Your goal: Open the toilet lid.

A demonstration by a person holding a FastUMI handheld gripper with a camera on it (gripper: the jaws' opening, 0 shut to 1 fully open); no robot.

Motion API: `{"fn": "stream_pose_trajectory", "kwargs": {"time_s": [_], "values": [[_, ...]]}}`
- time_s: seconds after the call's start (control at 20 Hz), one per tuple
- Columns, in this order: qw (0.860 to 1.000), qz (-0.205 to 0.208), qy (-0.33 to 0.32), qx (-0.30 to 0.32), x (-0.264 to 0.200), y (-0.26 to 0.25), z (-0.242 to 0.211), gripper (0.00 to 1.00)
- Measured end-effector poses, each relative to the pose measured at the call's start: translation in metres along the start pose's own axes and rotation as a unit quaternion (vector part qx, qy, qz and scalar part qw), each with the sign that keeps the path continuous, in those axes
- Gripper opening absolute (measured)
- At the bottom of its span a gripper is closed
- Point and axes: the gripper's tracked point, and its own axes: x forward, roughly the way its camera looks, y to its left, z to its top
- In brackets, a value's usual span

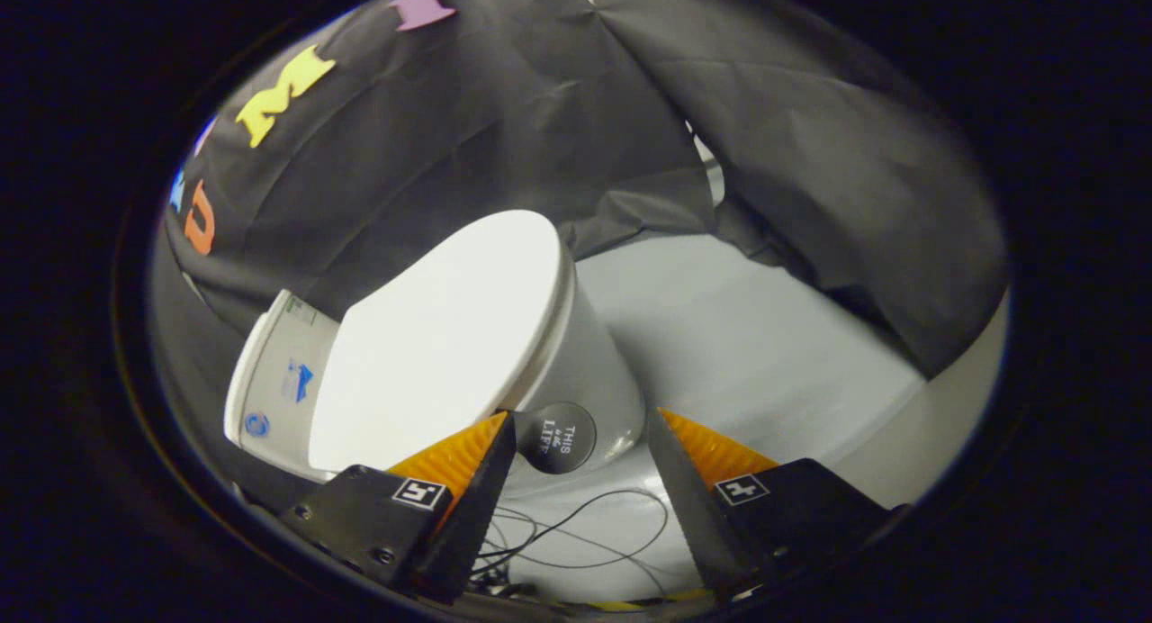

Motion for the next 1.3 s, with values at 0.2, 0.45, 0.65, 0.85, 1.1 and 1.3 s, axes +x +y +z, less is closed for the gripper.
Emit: {"fn": "stream_pose_trajectory", "kwargs": {"time_s": [0.2, 0.45, 0.65, 0.85, 1.1, 1.3], "values": [[0.997, 0.052, 0.009, 0.056, 0.007, 0.004, 0.004, 0.81], [0.983, 0.118, 0.030, 0.137, 0.013, 0.014, 0.007, 0.56], [0.965, 0.155, 0.040, 0.209, 0.013, 0.016, 0.011, 0.37], [0.947, 0.183, 0.040, 0.261, 0.010, 0.017, 0.014, 0.25], [0.945, 0.191, 0.040, 0.261, 0.008, 0.022, 0.016, 0.13], [0.953, 0.179, 0.035, 0.243, 0.004, 0.026, 0.016, 0.08]]}}
